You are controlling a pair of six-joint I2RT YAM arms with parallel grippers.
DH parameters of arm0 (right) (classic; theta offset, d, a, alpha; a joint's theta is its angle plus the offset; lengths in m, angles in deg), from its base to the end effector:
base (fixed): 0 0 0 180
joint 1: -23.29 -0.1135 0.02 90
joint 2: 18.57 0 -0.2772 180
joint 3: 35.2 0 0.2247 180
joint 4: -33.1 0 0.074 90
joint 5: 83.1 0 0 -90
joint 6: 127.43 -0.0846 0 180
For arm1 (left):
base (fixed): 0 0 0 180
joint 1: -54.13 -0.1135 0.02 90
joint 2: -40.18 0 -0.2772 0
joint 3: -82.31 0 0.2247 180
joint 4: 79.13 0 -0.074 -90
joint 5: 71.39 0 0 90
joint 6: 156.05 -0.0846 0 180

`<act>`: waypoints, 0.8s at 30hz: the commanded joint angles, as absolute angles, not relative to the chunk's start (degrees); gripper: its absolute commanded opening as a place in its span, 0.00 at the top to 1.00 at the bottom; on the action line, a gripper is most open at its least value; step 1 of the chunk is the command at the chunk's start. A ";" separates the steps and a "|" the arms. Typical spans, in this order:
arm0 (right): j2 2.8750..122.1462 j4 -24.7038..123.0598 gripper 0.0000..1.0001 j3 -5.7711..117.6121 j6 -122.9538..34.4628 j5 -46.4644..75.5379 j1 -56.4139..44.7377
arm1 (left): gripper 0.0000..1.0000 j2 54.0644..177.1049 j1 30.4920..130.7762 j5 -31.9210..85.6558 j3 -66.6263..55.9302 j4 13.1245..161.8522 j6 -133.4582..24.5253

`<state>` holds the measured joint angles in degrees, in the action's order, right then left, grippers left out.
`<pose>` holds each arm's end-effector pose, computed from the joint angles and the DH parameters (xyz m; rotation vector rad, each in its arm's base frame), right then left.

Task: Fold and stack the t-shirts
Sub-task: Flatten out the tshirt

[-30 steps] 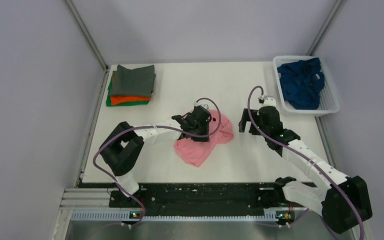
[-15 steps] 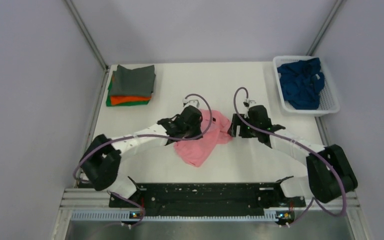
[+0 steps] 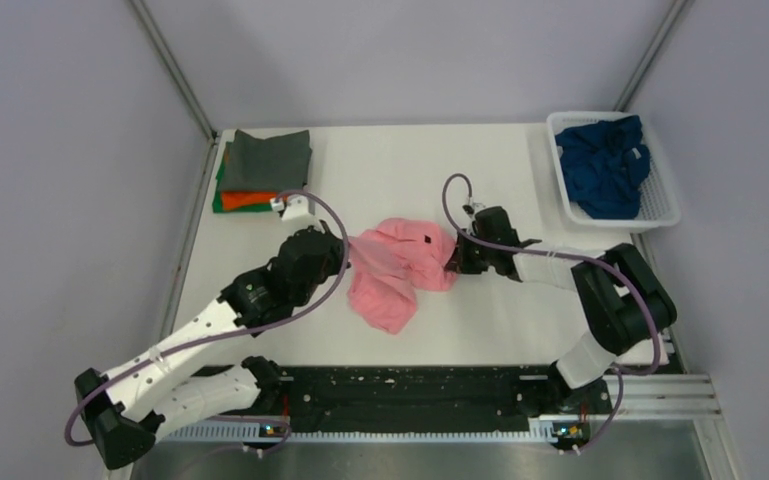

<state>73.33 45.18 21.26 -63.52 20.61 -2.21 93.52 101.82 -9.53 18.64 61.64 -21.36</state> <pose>0.2782 0.1549 0.1451 -0.1034 2.4876 0.6898 0.1679 -0.1252 0.3043 -0.2467 2.0341 -0.5117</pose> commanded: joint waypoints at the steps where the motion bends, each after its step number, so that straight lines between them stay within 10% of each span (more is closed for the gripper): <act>1: 69.91 46.50 1.00 23.86 -63.82 20.89 -3.92 | 1.00 88.91 101.73 -17.19 17.60 58.27 -21.49; 24: 17.46 65.01 1.00 55.41 -52.44 1.75 -3.98 | 1.00 63.33 101.74 -25.39 -10.85 55.97 -41.39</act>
<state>18.90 61.97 52.45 -54.60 3.26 -3.61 65.04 101.82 -28.13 -9.89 55.28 -37.77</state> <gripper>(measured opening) 0.019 0.012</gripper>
